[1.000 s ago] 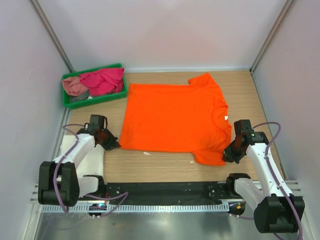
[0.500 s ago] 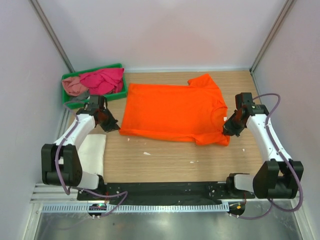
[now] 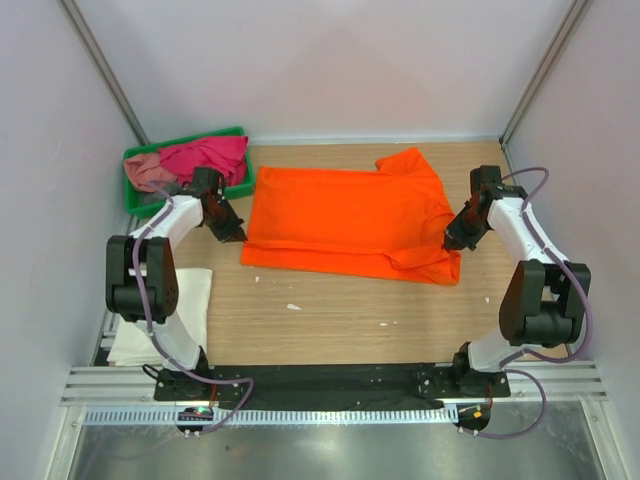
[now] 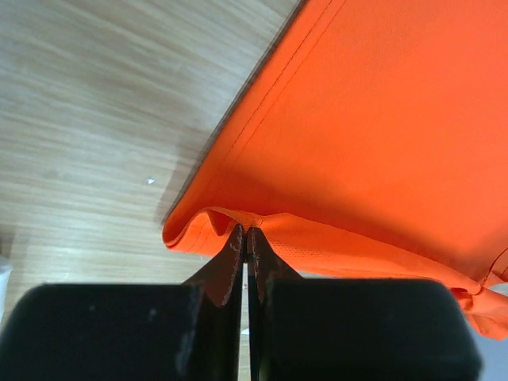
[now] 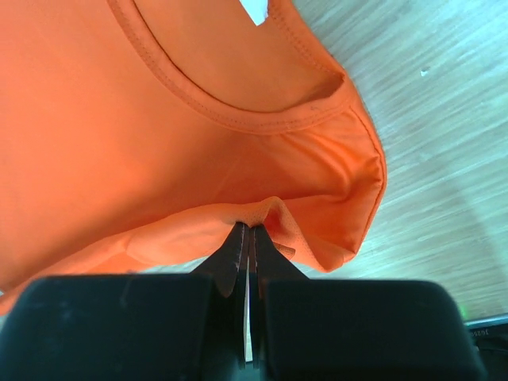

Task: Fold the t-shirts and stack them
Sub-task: Fold the tshirt

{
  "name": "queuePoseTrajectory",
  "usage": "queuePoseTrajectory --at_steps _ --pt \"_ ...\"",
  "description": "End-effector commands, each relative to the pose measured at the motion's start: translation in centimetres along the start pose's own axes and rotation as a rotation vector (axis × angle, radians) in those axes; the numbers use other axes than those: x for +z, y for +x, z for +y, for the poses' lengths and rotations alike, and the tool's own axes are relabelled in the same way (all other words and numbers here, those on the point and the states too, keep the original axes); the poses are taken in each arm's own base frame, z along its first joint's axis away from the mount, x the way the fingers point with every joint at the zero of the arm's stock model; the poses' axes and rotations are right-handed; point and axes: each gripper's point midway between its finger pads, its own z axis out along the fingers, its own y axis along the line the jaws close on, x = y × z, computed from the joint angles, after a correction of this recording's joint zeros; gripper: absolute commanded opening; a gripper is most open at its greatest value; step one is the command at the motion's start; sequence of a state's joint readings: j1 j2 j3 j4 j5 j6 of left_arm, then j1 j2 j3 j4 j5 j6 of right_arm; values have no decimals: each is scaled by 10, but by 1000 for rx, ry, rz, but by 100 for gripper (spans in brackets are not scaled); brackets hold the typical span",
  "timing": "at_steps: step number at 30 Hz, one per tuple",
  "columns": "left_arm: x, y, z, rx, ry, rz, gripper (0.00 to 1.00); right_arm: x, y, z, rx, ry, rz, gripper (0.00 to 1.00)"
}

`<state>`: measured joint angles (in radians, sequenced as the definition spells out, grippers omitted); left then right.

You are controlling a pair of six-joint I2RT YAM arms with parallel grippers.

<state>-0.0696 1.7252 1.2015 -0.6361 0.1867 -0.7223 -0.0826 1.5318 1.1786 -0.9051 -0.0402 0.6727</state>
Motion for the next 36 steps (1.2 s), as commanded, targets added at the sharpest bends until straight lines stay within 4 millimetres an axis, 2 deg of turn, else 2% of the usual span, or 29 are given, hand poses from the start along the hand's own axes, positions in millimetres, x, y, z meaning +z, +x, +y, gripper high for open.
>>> queuePoseTrajectory --at_steps 1,10,22,31,36 --pt "-2 -13 -16 30 30 -8 0 -3 -20 15 -33 -42 -48 1" --pt "13 -24 -20 3 12 -5 0 14 -37 25 -32 -41 -47 1" --pt "21 -42 -24 -26 -15 -37 0 23 -53 35 -29 -46 -46 1" --pt "34 -47 -23 -32 -43 -21 1 42 -56 37 -36 -33 -21 1" --pt "38 -49 -24 -38 -46 -22 1 45 -60 41 -36 -40 -19 1"
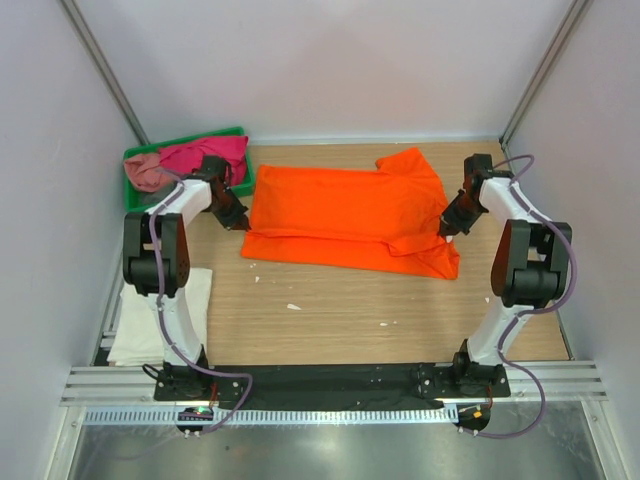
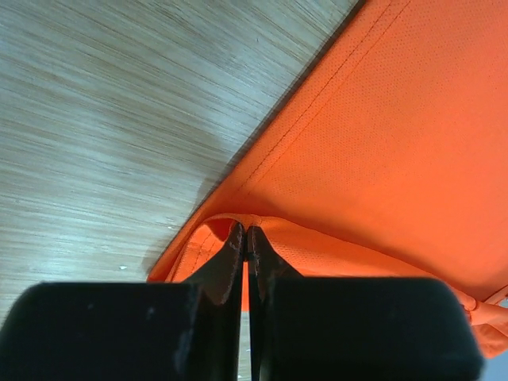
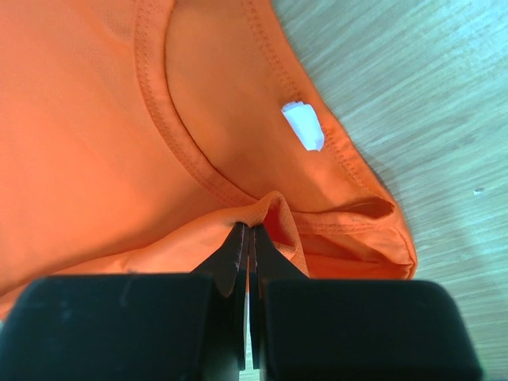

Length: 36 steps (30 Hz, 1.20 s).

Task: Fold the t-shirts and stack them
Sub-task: Fold the tshirt

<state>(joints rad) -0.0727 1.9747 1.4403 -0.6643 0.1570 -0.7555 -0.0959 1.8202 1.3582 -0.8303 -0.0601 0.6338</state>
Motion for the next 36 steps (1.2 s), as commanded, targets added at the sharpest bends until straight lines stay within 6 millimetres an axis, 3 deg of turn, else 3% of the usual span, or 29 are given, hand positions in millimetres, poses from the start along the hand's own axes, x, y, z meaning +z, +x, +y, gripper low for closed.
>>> queuePoseTrajectory --at_steps 1,5,9,12,15,16,18,20,24,25,27,31,36 --pt "-4 -11 -7 -6 -3 -33 2 -10 -23 16 -11 -56 -62 1" --pt "-2 -15 -7 -5 -9 -43 8 -3 -28 18 -10 -55 -63 1" --pt "-8 -25 -15 26 25 -95 55 6 -39 29 5 -97 -91 4" --pt "-34 -38 -23 101 51 -185 73 13 -63 47 9 -160 -157 18" --pt "-74 -45 -30 158 90 -278 75 0 -77 49 -31 -130 -178 32" --pt "-79 -39 -28 165 101 -279 75 -6 -78 48 -39 -123 -185 38" --pt "-99 -31 -40 190 176 -299 75 -17 -74 42 -55 -109 -190 41" --pt "-95 -12 -46 219 210 -262 74 -34 -69 44 -86 -133 -209 44" --pt "-78 35 -65 280 328 -120 66 -33 -19 41 -91 -209 -78 49" --pt "-72 43 -65 284 338 -88 64 -43 -14 42 -73 -234 -91 50" --pt "-66 51 -66 293 352 -58 61 -35 1 33 -39 -239 -78 53" --pt "-55 61 -69 293 386 0 57 -23 26 35 54 -301 -17 55" --pt "-46 67 -66 294 378 31 55 -6 18 19 72 -222 -79 52"
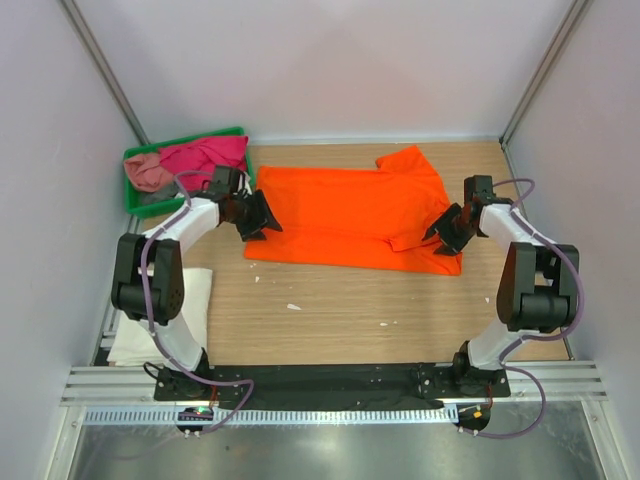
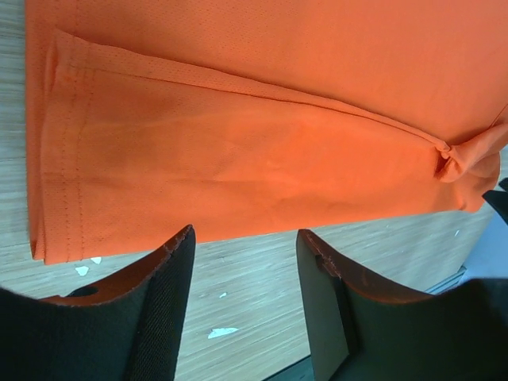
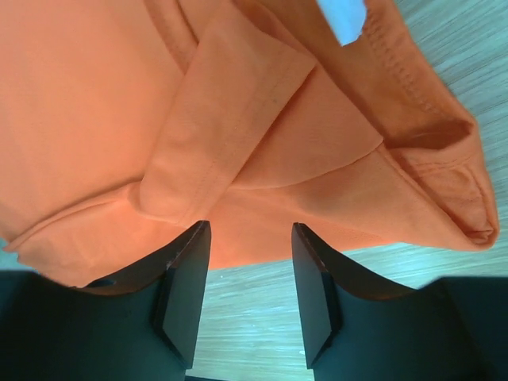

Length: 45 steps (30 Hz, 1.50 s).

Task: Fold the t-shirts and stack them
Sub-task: Fold the tshirt

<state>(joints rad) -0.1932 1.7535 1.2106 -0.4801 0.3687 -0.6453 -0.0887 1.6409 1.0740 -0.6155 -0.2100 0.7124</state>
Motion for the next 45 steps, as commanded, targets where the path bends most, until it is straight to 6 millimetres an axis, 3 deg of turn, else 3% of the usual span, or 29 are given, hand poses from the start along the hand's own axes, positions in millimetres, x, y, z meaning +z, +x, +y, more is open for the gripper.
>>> queuePoseTrajectory --at_steps 1,13,28,32,34,36,45 --pt "-3 -8 -15 40 76 -17 54 0 -24 12 -2 -24 -92 50" --pt "9 2 0 43 35 43 44 22 -47 6 -23 33 -132 31" --pt "21 12 16 28 -15 87 42 45 -57 6 -18 54 -112 35" --pt "23 15 23 27 -44 94 42 45 -63 12 -17 41 -122 23" --pt "23 15 26 26 -60 96 41 41 -64 15 -15 35 -122 8" --pt "23 14 28 27 -69 90 41 34 -68 20 -14 27 -135 1" --pt "21 7 35 2 -111 51 40 20 -80 42 -17 -28 -160 1"
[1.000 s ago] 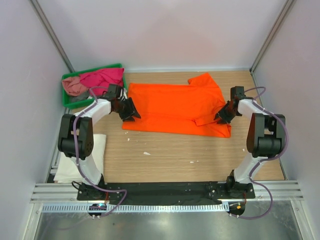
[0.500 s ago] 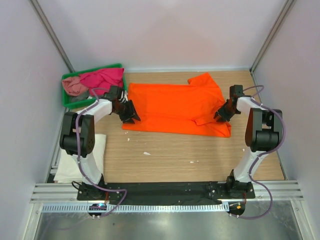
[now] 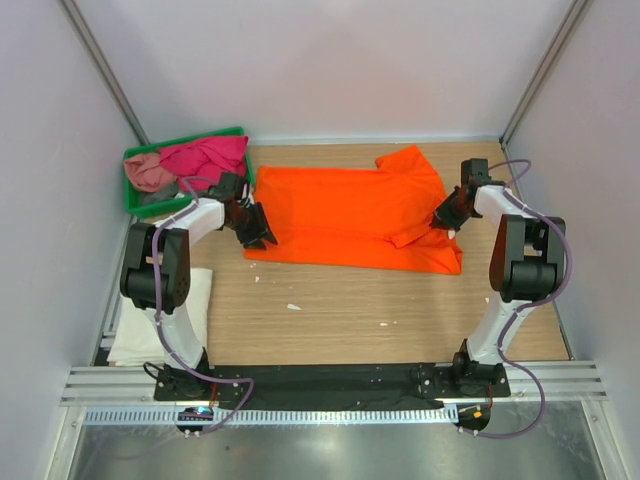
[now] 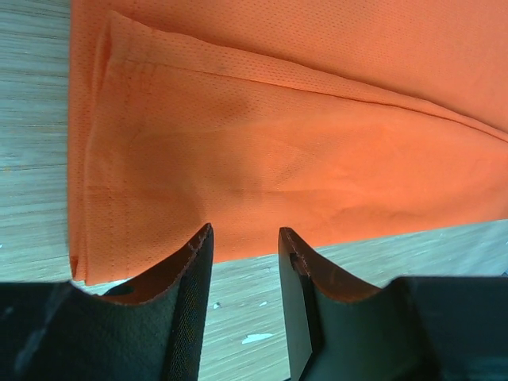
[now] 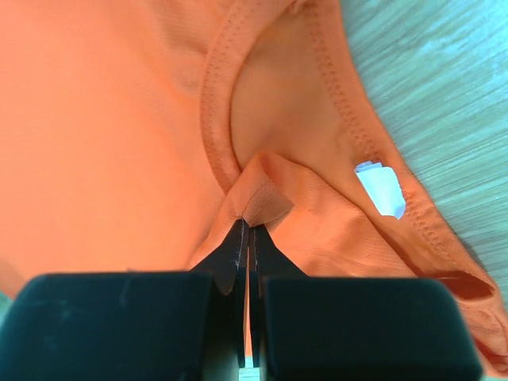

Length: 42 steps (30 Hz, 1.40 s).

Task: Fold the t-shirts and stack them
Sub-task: Fold the tshirt

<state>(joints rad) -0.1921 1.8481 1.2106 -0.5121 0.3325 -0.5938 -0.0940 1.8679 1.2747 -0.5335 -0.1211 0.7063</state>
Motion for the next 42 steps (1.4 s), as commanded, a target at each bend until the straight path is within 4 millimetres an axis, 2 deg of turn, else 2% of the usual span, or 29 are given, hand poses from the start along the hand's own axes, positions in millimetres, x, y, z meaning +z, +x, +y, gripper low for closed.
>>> queuePoseTrajectory --at_steps 1,10,11,14,15,17,18,19,20,22,23,24,28,32,39,42 --pt "-4 -7 4 -14 -21 -26 40 -18 -22 21 -2 -61 -60 1" --pt "-11 -13 12 -37 -41 -65 40 -12 -34 37 -9 -95 -57 1" --pt "-12 -15 12 -34 -38 -70 43 -10 -33 37 -7 -93 -53 1" --pt "-20 -30 15 -23 -44 -103 54 -8 -34 38 -10 -96 -49 1" --pt "-26 -42 10 1 -38 -130 56 -7 -33 38 -10 -96 -45 1" --pt "-30 -52 12 76 -66 -134 60 -6 -32 38 -9 -98 -38 1" --pt "-38 -67 5 105 -69 -169 60 -5 -31 37 -10 -96 -33 1" --pt "-40 -71 6 117 -85 -171 60 -4 -31 37 -9 -96 -30 1" --pt "-43 -83 3 139 -93 -200 59 -5 -31 38 -12 -97 -30 2" --pt "-42 -92 4 160 -114 -217 56 -4 -30 37 -11 -94 -26 1" --pt "-35 -95 8 159 -128 -208 57 -5 -31 38 -10 -99 -25 1" --pt "-35 -103 3 175 -117 -220 56 -4 -30 38 -12 -98 -22 1" --pt "-18 -104 10 166 -144 -165 56 -1 -28 37 -12 -92 -14 1" --pt "-9 -102 11 176 -159 -153 43 1 -27 36 -13 -92 -7 1" --pt "4 -90 9 196 -194 -131 43 4 -28 38 -9 -98 -6 1" --pt "7 -89 9 185 -192 -124 38 5 -29 38 -9 -95 -6 1"
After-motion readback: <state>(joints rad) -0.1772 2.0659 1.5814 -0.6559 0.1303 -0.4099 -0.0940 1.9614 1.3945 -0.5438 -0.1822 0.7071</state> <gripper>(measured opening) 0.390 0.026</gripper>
